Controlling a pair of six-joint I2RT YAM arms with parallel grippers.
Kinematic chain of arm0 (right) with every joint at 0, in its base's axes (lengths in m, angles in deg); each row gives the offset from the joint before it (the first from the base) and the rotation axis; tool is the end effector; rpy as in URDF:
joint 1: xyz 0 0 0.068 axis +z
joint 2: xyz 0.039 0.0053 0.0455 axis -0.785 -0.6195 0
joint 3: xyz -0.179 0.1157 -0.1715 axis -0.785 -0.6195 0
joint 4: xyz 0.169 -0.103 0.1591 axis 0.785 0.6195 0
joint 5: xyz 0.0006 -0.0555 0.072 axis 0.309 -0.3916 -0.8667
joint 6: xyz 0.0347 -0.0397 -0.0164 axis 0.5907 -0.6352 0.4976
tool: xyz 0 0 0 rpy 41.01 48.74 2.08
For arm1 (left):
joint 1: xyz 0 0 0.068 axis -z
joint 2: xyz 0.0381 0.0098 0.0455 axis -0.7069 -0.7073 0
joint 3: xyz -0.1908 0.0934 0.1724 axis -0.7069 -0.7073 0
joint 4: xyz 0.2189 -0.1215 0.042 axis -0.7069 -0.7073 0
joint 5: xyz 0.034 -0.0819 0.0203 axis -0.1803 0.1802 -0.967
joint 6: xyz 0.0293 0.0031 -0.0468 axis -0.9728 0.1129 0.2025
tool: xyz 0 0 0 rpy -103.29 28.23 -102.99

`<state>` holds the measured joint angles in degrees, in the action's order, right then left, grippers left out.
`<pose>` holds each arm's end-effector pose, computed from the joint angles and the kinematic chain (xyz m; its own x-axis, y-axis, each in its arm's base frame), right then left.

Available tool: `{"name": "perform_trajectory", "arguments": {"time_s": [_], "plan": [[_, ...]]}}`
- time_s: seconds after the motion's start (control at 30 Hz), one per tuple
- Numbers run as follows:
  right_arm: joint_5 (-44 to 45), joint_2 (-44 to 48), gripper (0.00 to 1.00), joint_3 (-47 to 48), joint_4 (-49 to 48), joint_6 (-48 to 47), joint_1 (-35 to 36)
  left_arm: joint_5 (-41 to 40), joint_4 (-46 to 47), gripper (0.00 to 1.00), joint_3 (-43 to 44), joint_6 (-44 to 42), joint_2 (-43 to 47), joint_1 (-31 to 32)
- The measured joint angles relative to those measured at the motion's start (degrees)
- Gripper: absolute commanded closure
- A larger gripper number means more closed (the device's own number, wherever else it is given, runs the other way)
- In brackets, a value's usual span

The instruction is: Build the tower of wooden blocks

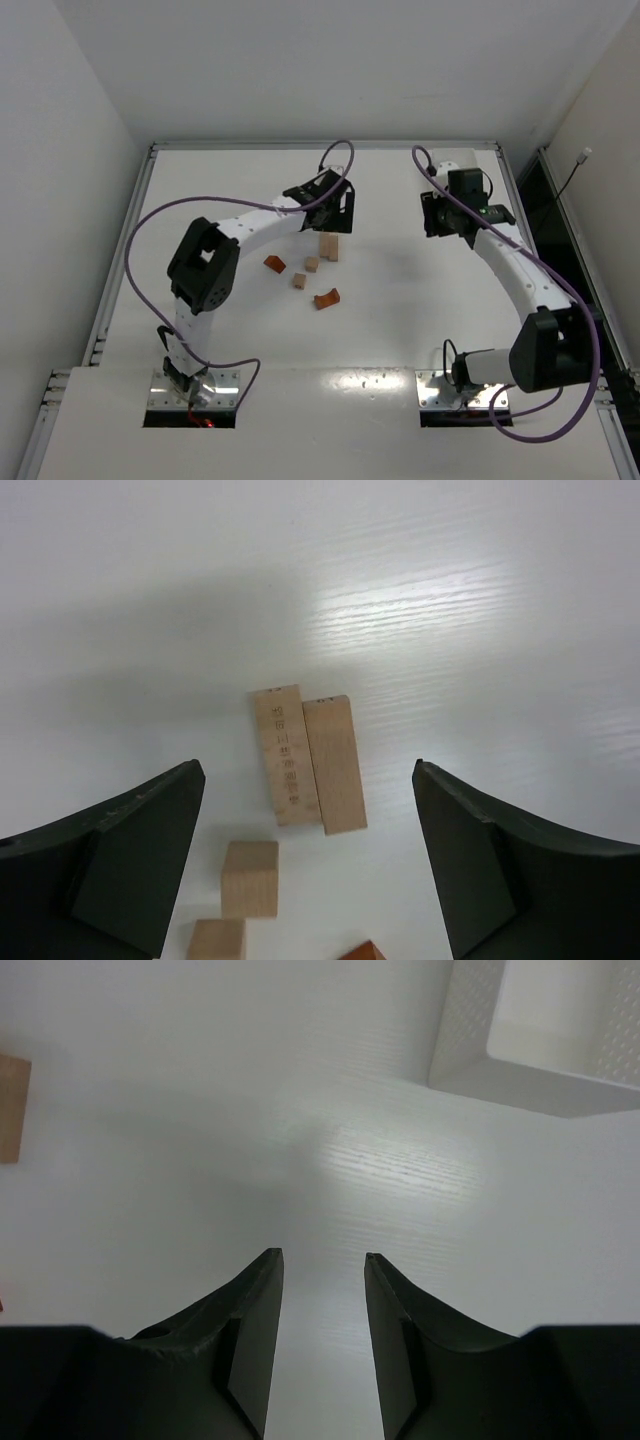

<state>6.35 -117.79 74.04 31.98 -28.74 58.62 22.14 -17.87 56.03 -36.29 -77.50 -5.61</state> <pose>0.2822 0.0326 0.2786 -0.7161 -0.0252 -0.6976 -0.0483 0.9987 0.0136 0.3533 -0.2771 0.2086 -0.7945 -0.0446 -0.6057 0.0589 0.9869 -0.1499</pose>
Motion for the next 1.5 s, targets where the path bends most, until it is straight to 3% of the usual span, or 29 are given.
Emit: {"name": "perform_trajectory", "arguments": {"time_s": [0.13, 0.17, 0.23, 0.33, 0.43, 0.47, 0.6, 0.73, 0.97, 1.2, 1.3, 1.5], "plan": [[-4.52, 0.22, 0.55, -2.03, 0.76, -3.89, 0.0, 0.26, -0.2, 0.23, -0.5, -3.3, 8.28, -0.02], [-6.69, 0.22, 0.45, -2.03, 1.22, -5.81, 0.04, 0.2, -0.2, 0.23, -0.72, -4.48, 10.69, -0.07], [-12.11, 0.24, 0.4, -1.9, 1.99, -10.21, 0.46, -0.17, -0.31, 0.23, -1.62, -7.02, 15.45, -0.44], [-19.56, -0.55, 0.42, -0.37, 4.15, -16.5, 2.21, 1.79, -0.24, 0.23, -3.76, -10.69, 21.97, -3.63], [-25.79, -4.04, 0.51, 3.48, 5.49, -22.69, 4.92, 6.6, -0.9, 0.11, -6.25, -13.09, 26.77, -13.84], [-28.22, -6.21, 0.63, 5.64, 6.93, -25.77, 6.38, 8.81, -1.05, 0.08, -6.6, -13.62, 27.43, -18.38], [-33.24, -14.12, 0.88, 12.68, 11.47, -35.12, 11.69, 14.82, -2.14, 0.08, -8.81, -14.73, 28.28, -33.09], [-35.54, -22.01, 0.99, 19.76, 16.11, -42.21, 17.38, 20.22, -5.57, 0.08, -10.51, -16.52, 28.98, -41.62], [-33.03, -28.57, 1.0, 22.1, 18.53, -48.59, 24.9, 25.81, -7.34, 0.08, -13.22, -18.32, 32.83, -51.04], [-29.0, -29.46, 1.0, 18.27, 17.46, -50.05, 27.02, 29.07, -7.65, 0.07, -16.5, -18.47, 34.42, -54.12], [-28.61, -29.42, 0.82, 18.27, 16.61, -49.9, 27.41, 30.14, -7.89, 0.06, -18.84, -18.43, 34.67, -54.12], [-27.61, -27.89, 0.81, 16.13, 14.21, -50.03, 30.08, 31.23, -8.5, 0.05, -21.05, -18.29, 34.71, -54.1]]}}
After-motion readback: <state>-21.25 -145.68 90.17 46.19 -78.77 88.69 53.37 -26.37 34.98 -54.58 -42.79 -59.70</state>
